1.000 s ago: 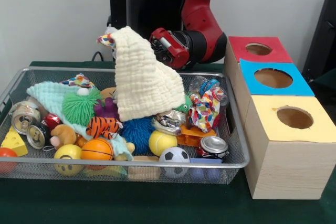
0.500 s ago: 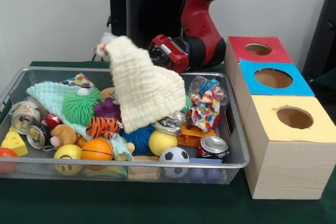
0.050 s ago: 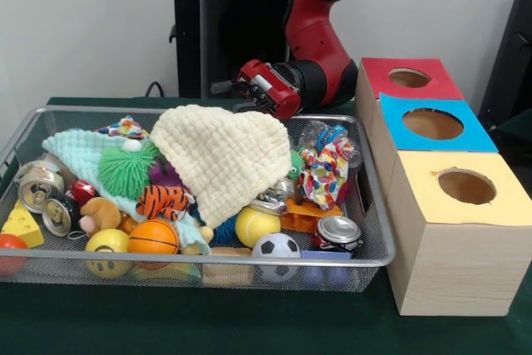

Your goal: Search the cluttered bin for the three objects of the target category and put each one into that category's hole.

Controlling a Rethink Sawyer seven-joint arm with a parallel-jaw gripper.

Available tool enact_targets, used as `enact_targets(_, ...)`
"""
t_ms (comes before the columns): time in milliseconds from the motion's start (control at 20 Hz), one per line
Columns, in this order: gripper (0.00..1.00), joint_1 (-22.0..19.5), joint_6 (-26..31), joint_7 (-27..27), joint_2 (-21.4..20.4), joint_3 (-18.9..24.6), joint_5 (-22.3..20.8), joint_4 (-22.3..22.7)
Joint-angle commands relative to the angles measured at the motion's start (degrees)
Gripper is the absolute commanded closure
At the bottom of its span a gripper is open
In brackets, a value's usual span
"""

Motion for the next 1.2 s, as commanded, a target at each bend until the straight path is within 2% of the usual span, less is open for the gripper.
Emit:
enact_targets(50, 0.00, -1.27, 6.57, 16.64, 0.82, 4.88, -3.85, -9.20)
enact_targets(500, 0.00, -1.41, 6.99, 16.39, 0.84, 4.71, -4.48, -9.19)
enact_targets(650, 0.00, -1.80, 8.24, 16.11, 0.27, 3.73, -6.87, -8.49)
enact_targets(850, 0.00, 0.18, 4.02, 13.29, -1.99, -3.36, -8.90, -5.30)
enact_targets(950, 0.00, 1.55, -0.83, 18.42, -3.62, -8.05, -8.50, -3.15)
enact_targets(1000, 0.00, 3.50, -6.86, 22.57, -4.20, -10.26, -3.98, -1.91)
enact_targets(1100, 0.00, 2.60, -3.44, 23.25, -6.60, -12.79, -9.76, -0.59)
enact_targets(1200, 0.00, 2.49, -0.98, 22.87, -7.73, -14.04, -12.38, -0.16)
